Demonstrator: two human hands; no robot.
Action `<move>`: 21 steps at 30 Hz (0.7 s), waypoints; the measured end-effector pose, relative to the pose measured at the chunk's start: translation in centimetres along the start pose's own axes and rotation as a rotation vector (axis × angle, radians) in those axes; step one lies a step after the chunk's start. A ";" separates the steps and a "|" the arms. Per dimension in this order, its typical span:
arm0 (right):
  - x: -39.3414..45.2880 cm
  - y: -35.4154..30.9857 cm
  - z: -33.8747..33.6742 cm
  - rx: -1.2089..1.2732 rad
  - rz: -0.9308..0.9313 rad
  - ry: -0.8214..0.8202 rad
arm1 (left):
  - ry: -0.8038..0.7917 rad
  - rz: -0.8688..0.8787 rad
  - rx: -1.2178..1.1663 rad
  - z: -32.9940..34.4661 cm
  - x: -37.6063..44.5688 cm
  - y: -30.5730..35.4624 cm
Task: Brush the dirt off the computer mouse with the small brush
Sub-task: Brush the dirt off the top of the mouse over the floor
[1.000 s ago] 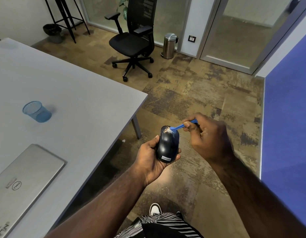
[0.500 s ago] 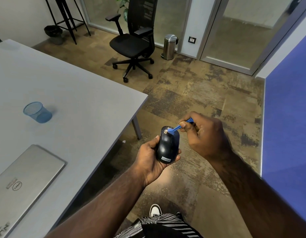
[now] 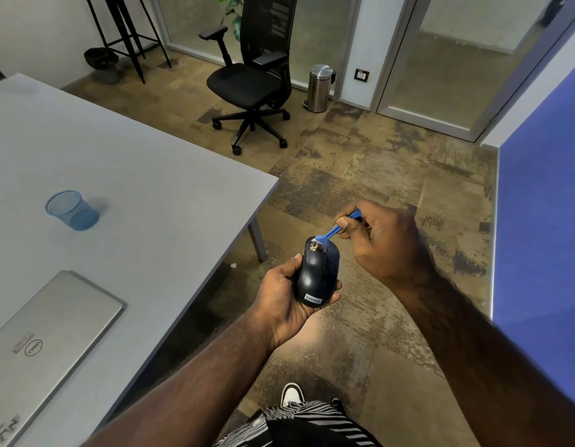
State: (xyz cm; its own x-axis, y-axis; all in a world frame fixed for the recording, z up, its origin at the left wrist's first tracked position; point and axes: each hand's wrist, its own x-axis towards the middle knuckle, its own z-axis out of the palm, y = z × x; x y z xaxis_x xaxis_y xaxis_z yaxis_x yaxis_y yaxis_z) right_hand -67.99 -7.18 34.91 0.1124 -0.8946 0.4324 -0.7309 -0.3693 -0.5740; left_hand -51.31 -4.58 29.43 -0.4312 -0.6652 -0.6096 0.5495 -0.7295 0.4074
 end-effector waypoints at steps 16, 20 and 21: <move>0.8 -0.1 -0.8 -0.017 0.031 -0.044 | -0.027 -0.016 -0.015 0.2 -0.1 -0.3; 0.7 -0.1 -0.6 -0.033 0.022 -0.078 | -0.024 -0.015 -0.017 0.1 -0.1 -0.3; 0.8 0.1 -0.6 -0.037 0.044 -0.063 | -0.019 -0.017 -0.017 0.0 0.0 -0.3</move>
State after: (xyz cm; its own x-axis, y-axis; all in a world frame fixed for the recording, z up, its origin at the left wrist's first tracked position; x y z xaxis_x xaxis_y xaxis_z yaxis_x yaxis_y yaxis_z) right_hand -68.40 -7.74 35.63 0.1213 -0.9241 0.3623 -0.7602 -0.3212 -0.5648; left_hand -51.45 -4.37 29.36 -0.4537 -0.6559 -0.6033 0.5538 -0.7379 0.3858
